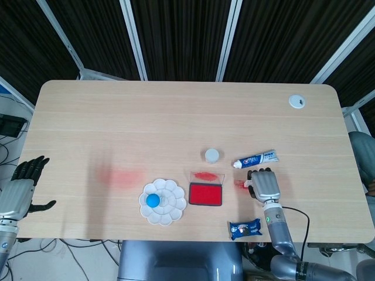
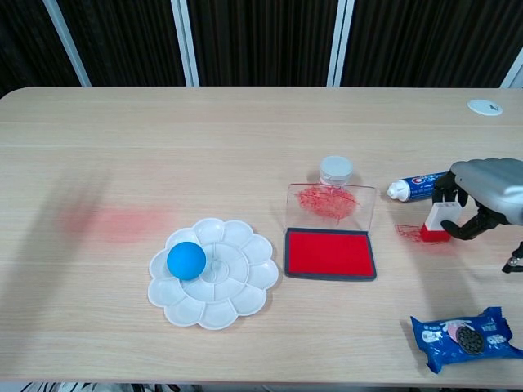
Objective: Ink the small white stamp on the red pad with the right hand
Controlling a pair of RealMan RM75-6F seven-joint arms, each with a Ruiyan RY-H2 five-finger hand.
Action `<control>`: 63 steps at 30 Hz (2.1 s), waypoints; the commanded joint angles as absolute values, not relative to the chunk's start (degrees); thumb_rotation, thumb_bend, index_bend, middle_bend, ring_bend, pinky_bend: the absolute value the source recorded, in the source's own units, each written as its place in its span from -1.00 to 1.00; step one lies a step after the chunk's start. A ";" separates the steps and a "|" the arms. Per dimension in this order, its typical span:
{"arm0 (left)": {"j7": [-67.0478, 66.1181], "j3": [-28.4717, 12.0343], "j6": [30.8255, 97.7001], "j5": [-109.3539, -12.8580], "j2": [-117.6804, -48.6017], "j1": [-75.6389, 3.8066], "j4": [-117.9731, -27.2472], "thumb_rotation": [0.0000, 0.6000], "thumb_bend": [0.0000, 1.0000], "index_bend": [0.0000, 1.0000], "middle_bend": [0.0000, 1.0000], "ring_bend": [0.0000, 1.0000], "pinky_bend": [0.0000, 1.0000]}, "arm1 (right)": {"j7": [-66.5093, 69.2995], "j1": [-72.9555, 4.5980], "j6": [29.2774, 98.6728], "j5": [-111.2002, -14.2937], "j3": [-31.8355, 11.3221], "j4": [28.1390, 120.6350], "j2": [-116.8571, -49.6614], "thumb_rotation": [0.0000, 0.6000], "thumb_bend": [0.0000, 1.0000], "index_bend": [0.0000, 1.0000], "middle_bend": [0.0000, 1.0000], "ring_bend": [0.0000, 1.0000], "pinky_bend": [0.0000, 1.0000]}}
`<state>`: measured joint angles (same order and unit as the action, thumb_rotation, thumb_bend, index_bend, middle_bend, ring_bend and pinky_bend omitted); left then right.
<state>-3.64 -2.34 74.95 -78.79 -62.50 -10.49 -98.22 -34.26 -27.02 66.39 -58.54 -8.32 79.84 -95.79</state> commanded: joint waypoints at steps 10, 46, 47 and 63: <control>-3.53 -2.35 74.86 -78.59 -62.47 -10.49 -98.40 1.00 -1.00 -1.00 -1.00 -1.00 -1.00 | -30.34 -25.24 68.65 -64.51 -5.92 85.18 -91.42 1.00 0.21 0.44 0.14 -0.08 -0.16; -2.45 -2.36 74.33 -78.48 -62.07 -10.68 -98.48 1.00 -1.00 -1.00 -1.00 -1.00 -1.00 | -34.58 -29.60 68.07 -69.97 -6.53 86.98 -103.60 1.00 0.24 0.51 0.19 -0.05 -0.13; -2.38 -2.36 74.27 -78.44 -62.03 -10.70 -98.50 1.00 -1.00 -1.00 -1.00 -1.00 -1.00 | -34.41 -29.64 67.94 -69.90 -6.53 86.44 -104.01 1.00 0.24 0.51 0.19 -0.05 -0.13; -2.11 -2.45 73.78 -77.87 -61.81 -10.86 -98.74 1.00 -1.00 -1.00 -1.00 -1.00 -1.00 | -33.65 -30.02 67.41 -69.27 -7.11 80.26 -108.72 1.00 0.24 0.51 0.20 -0.05 -0.13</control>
<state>-2.11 -2.44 73.79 -77.87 -61.81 -10.86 -98.74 -33.60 -30.01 67.42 -69.30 -7.09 80.37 -108.65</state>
